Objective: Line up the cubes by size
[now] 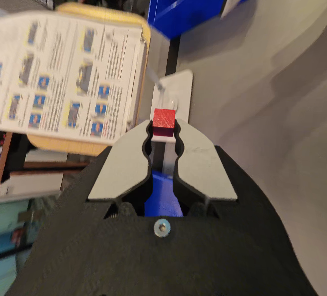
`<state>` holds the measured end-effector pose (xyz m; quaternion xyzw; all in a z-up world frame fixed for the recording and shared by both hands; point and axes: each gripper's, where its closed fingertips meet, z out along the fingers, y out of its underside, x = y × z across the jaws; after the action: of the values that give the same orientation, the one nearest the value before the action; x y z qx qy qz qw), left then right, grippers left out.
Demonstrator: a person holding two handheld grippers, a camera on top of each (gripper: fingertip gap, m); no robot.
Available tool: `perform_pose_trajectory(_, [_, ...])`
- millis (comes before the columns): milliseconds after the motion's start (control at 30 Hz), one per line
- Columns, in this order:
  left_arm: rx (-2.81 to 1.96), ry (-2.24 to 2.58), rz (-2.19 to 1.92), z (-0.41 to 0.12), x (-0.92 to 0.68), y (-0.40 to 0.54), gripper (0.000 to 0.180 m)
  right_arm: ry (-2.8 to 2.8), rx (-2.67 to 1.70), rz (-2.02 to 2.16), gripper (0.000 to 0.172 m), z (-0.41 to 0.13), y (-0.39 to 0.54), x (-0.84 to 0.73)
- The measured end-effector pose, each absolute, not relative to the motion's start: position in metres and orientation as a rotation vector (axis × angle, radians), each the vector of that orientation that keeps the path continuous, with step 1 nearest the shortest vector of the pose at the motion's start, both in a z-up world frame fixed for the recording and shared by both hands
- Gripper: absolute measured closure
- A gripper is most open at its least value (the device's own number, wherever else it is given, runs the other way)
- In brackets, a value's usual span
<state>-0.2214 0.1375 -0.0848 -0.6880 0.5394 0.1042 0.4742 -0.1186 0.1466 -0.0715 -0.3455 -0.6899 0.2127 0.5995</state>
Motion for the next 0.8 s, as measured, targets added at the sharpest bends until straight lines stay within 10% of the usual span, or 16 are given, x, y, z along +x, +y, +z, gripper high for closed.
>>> perform_pose_trajectory(800, [-1.241, 1.336, -0.126, -0.046, -0.113, 0.107, 0.159, -1.554, -0.616, 0.673, 0.138, -0.047, 0.108, -0.113])
